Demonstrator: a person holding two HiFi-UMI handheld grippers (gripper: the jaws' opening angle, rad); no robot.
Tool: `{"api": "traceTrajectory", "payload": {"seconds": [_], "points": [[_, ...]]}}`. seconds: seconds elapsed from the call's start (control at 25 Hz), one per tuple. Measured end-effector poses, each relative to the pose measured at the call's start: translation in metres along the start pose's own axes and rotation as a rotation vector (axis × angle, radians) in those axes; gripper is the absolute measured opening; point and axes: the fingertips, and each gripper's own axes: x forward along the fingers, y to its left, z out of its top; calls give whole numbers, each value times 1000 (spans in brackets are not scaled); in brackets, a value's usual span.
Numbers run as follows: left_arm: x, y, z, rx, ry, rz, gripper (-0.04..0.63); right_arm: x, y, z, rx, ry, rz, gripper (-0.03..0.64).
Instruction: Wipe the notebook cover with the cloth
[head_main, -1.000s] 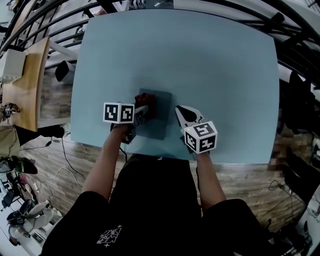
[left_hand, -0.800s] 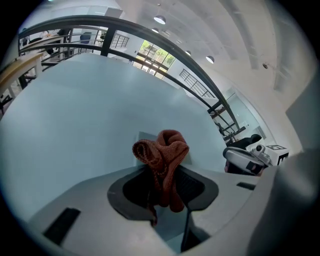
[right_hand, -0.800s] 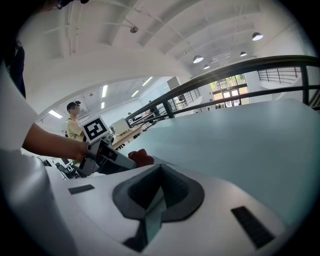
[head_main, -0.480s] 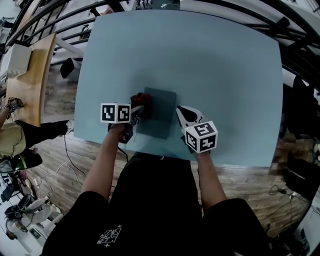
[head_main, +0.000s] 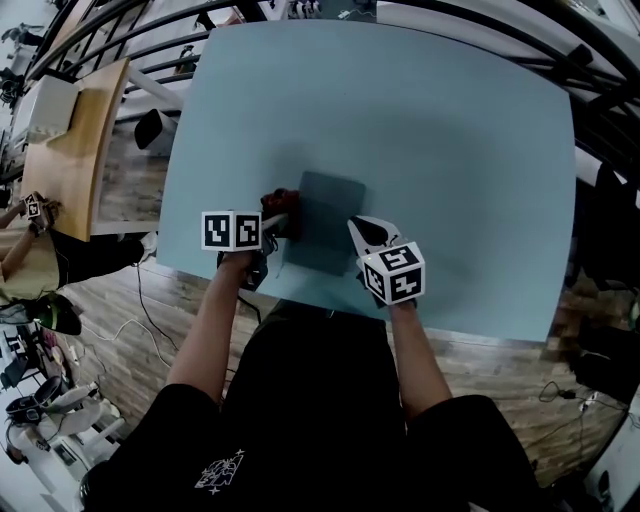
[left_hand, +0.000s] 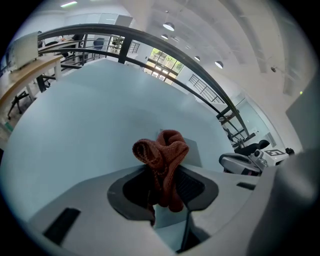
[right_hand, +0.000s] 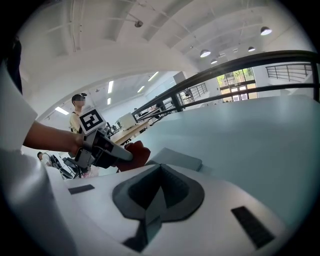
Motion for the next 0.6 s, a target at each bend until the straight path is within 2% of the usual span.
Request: {"api": "traceTrajectory", "payload": {"seconds": [0.28,0.44,0.6], "points": [[-19,3,-5,-15,-32,7,135,-1,3,7,3,-24,10,2],[-24,-12,0,3,-43,-33,135,-2,1,13,15,-42,-9,2],[-15,-40,2,53,-30,-81,135,-10,-2,12,24,-53,-25,2]]}}
